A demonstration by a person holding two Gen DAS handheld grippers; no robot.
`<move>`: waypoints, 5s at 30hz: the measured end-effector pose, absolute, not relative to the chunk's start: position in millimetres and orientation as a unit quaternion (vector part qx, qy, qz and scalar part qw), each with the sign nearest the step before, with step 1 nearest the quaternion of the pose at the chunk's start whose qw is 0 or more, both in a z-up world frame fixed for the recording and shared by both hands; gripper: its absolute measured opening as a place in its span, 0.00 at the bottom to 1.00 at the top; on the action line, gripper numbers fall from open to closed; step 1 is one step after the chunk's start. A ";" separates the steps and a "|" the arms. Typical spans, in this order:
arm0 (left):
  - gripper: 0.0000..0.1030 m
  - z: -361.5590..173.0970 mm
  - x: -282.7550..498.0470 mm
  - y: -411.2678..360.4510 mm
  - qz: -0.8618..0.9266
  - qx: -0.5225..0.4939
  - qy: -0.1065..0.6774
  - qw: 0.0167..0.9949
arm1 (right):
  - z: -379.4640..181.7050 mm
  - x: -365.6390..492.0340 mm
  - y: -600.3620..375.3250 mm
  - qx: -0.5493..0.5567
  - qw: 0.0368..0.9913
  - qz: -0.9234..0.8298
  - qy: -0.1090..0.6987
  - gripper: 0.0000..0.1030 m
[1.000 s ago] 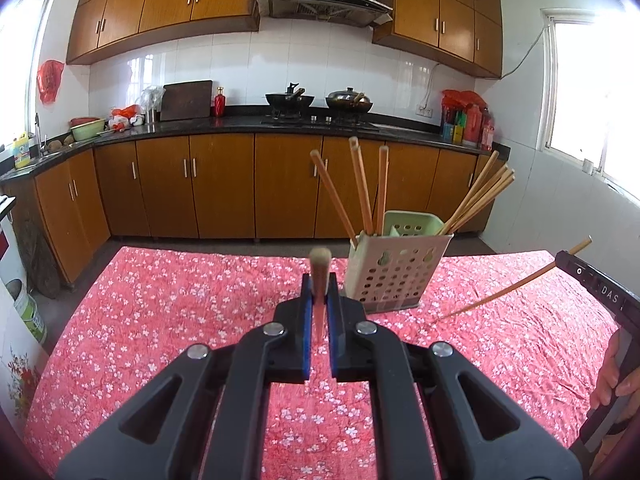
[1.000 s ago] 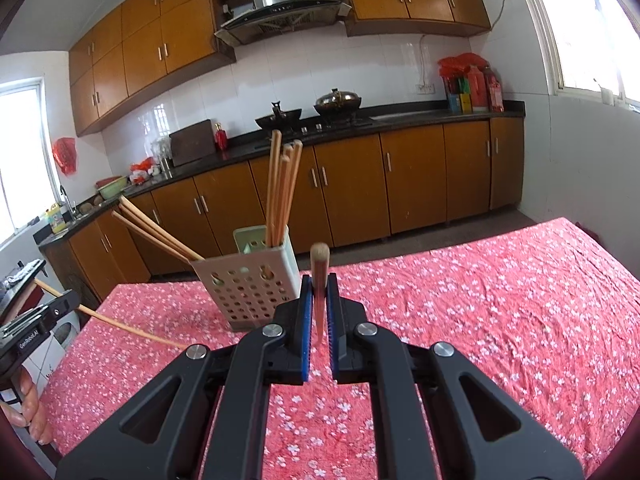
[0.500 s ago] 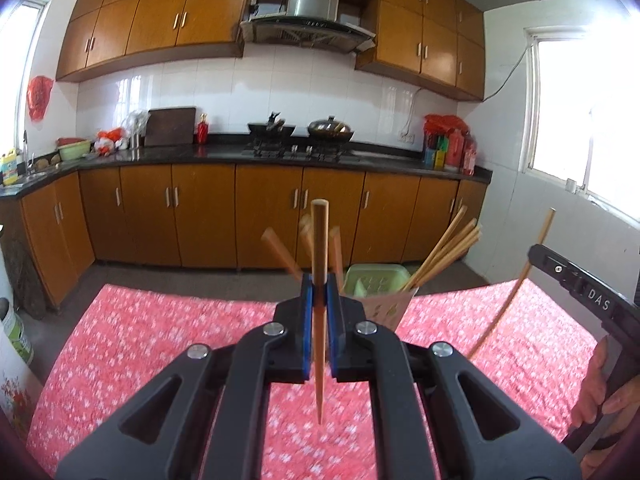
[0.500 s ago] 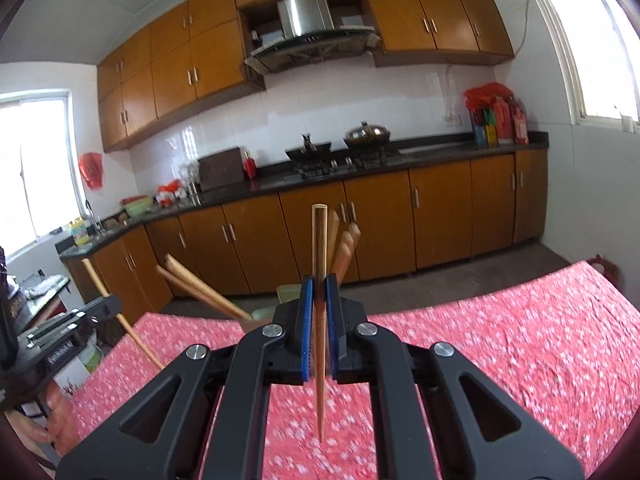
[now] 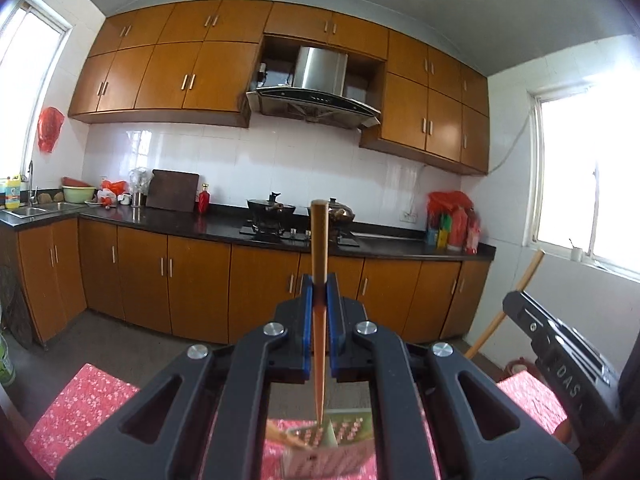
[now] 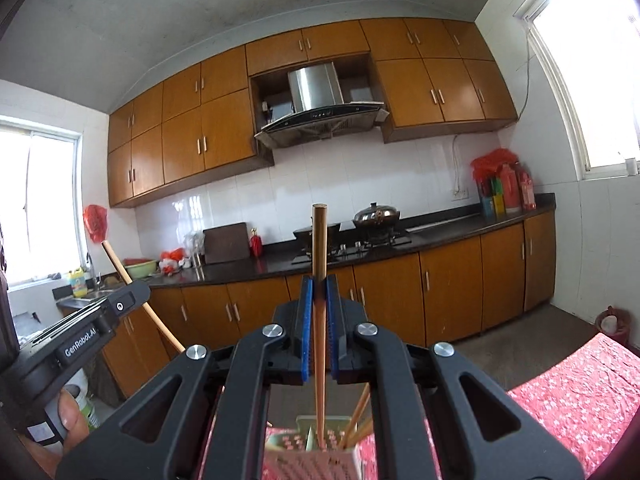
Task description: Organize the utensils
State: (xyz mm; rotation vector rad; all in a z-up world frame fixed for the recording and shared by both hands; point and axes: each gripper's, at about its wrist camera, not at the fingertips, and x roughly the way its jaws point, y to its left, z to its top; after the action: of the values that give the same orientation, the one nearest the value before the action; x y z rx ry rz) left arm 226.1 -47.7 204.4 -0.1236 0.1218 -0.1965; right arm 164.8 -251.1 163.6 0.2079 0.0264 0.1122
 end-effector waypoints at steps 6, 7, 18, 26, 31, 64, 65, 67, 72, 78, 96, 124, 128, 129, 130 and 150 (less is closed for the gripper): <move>0.07 173.6 258.5 -47.9 -0.098 -0.075 0.093 0.988 | 134.0 191.9 -253.7 0.112 0.992 0.051 0.033 0.07; 0.07 166.0 263.6 -48.5 -0.100 -0.077 0.102 0.987 | 127.5 195.3 -253.8 0.112 0.991 0.052 0.042 0.07; 0.23 143.2 268.0 -41.0 -0.097 -0.076 0.138 0.983 | 118.9 190.5 -251.5 0.102 0.991 0.054 0.070 0.19; 0.39 151.3 219.3 -3.8 -0.069 -0.069 0.123 0.988 | 132.5 153.5 -265.3 0.088 0.993 0.043 0.068 0.31; 0.57 135.9 172.2 16.0 -0.055 -0.050 0.134 0.988 | 118.4 116.1 -264.8 0.078 0.992 0.038 0.089 0.48; 0.96 -13.3 4.4 10.6 -0.007 0.033 0.177 0.984 | -21.1 -20.8 -219.9 0.010 0.984 -0.004 0.180 0.98; 0.96 -15.0 3.4 10.1 -0.007 0.034 0.177 0.984 | -21.8 -20.8 -220.6 0.013 0.983 -0.005 0.181 0.98; 0.96 -16.0 2.4 9.6 -0.007 0.034 0.177 0.984 | -22.8 -20.9 -221.6 0.016 0.983 -0.006 0.183 0.98; 0.96 -19.7 2.0 9.9 -0.009 0.029 0.181 0.983 | -25.8 -21.6 -222.9 0.021 0.982 -0.008 0.189 0.98; 0.96 -21.7 2.5 9.6 -0.011 0.030 0.185 0.982 | -27.3 -21.7 -225.4 0.024 0.981 -0.008 0.192 0.98; 0.96 -23.1 3.9 9.7 -0.015 0.028 0.189 0.981 | -26.4 -20.0 -229.4 0.030 0.980 -0.009 0.195 0.98; 0.96 -22.6 5.9 9.9 -0.017 0.027 0.192 0.981 | -26.1 -18.8 -230.3 0.034 0.980 -0.011 0.196 0.98; 0.96 -22.7 6.0 10.3 -0.017 0.028 0.191 0.981 | -26.2 -18.8 -230.6 0.034 0.980 -0.010 0.196 0.98; 0.96 -22.8 6.2 10.5 -0.017 0.027 0.192 0.981 | -26.1 -18.8 -230.5 0.034 0.980 -0.011 0.196 0.98; 0.96 -22.6 6.0 10.4 -0.017 0.027 0.192 0.981 | -26.2 -18.9 -230.7 0.034 0.980 -0.010 0.196 0.98; 0.96 -23.2 6.5 9.6 -0.017 0.027 0.193 0.981 | -26.3 -18.4 -227.9 0.036 0.980 -0.011 0.197 0.98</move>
State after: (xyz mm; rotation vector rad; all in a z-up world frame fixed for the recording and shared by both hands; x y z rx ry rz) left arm 6.5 9.6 -23.2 0.0553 0.3879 -0.0334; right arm -18.4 -227.9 -26.3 0.0722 0.3971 -0.0226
